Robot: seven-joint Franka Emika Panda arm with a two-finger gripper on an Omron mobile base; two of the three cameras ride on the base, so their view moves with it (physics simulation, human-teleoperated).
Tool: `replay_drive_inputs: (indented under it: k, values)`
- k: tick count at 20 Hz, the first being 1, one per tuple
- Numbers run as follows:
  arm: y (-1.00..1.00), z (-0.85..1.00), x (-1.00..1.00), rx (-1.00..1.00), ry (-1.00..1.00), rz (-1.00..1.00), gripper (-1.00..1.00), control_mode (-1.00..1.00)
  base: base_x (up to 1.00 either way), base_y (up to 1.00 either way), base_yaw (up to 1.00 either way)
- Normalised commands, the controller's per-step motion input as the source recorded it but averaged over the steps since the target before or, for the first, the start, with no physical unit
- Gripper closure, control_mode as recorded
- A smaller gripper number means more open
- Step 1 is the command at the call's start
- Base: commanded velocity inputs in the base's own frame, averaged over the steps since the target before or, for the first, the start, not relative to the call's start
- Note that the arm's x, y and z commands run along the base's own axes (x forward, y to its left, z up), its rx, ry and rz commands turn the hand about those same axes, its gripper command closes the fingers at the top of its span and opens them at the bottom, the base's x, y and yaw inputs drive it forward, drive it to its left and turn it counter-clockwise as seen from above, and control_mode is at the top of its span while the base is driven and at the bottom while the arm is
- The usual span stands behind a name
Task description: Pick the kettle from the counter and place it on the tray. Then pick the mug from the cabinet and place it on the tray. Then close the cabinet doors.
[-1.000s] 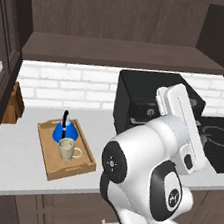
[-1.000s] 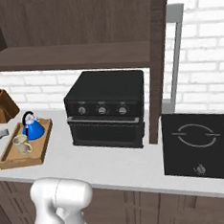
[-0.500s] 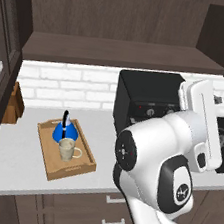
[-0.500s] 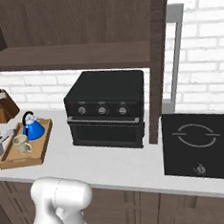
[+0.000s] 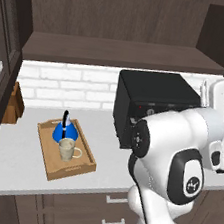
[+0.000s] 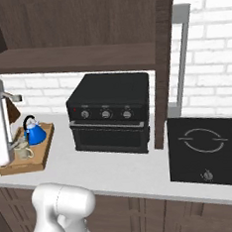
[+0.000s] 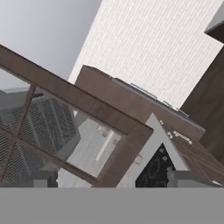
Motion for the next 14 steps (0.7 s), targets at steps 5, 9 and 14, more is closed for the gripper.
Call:
replay_drive_inputs:
  k: [5, 9, 14]
  values:
    - [-0.41, 0.06, -0.13, 0.0, -0.06, -0.12, -1.0, -1.0, 0.0, 0.0, 0.0]
    - [-0.5, 0.08, -0.15, 0.02, -0.07, -0.11, -1.0, -1.0, 0.0, 0.0, 0.0]
    - [-0.45, 0.03, -0.19, 0.0, -0.07, -0.03, -1.0, -1.0, 0.0, 0.0, 0.0]
